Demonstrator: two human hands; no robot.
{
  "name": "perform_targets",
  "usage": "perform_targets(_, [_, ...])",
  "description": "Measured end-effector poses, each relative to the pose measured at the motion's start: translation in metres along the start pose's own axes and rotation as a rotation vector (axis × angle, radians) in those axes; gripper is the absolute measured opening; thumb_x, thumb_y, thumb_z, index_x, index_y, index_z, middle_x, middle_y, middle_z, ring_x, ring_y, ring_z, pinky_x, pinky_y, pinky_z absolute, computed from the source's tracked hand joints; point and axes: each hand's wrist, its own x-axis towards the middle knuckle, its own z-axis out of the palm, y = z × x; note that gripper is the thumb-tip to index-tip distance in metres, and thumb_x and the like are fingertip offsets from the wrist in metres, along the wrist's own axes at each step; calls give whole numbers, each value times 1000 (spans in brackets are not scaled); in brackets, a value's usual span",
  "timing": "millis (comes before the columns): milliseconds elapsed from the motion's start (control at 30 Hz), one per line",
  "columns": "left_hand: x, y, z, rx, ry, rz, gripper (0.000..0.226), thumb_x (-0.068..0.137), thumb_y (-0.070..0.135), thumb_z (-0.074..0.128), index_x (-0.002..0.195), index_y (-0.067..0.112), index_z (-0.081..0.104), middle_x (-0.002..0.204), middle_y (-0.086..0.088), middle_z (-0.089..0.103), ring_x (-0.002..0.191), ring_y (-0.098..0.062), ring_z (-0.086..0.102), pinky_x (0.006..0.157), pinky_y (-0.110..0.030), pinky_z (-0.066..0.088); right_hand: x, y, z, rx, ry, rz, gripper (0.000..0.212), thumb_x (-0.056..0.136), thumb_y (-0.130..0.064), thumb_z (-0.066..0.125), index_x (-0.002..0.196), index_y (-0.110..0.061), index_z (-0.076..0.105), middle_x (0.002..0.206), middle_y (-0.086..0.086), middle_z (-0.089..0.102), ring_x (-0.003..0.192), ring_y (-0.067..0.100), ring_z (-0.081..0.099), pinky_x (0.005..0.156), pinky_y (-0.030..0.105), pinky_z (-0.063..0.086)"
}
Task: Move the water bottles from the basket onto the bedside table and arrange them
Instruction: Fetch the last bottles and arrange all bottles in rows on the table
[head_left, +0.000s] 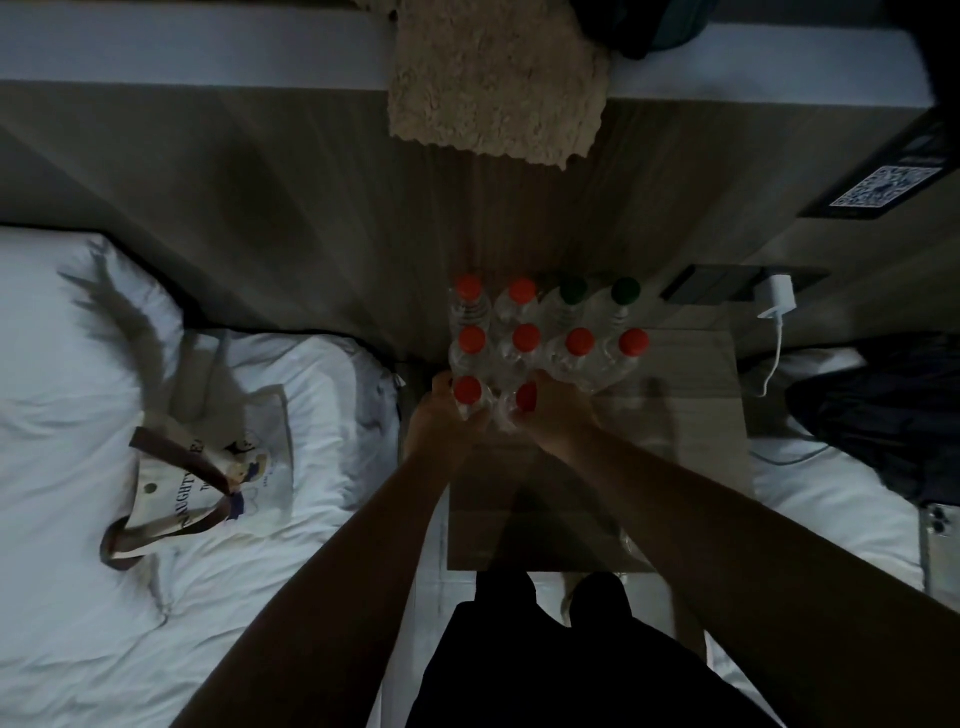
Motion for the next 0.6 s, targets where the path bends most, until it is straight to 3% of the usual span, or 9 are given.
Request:
perform_targets(67, [4,4,3,-31,-28,-40,57,82,42,68,126,12,47,109,-4,63,92,-17,61,72,-27,44,4,0,5,67,-17,46,19,82,-32,65,71,-25,51,67,-6,57,60,8,54,51,20,37])
perform_targets(167, [13,8,3,-52,-77,-85,42,88,37,62,122,14,52,104,-2,64,79,-8,54,63,-21,40,6,-3,8,117,23,92,19,84,-26,63,67,-22,54,65,-5,59,58,8,56,49,18,35])
perform_targets(267, [14,4,4,-84,-89,-81,37,89,34,61,120,15,54,103,-4,66,84,-14,61,68,-24,45,0,-7,13,115,73,94,18,87,-23,59,70,-19,57,65,-7,60,57,3,55,48,13,33])
perform_targets(433, [7,1,8,-156,-68,-58,36,90,32,60,122,18,53,102,3,64,92,-14,63,78,-30,52,-7,-4,18,204,141,91,12,89,-24,58,79,-18,59,72,-8,62,64,1,57,51,11,34])
perform_targets(533, [6,5,5,-166,-64,-77,41,90,32,60,125,16,49,99,5,60,90,-15,62,76,-30,51,-4,-4,12,189,117,106,10,87,-26,62,91,-17,61,81,-8,62,72,3,56,57,15,39])
perform_targets(600, [6,5,4,-159,-59,-118,52,87,35,62,131,15,41,100,4,58,83,-11,58,69,-28,50,-1,0,10,224,61,109,28,82,-26,69,107,-17,60,95,-4,66,86,10,62,64,20,45])
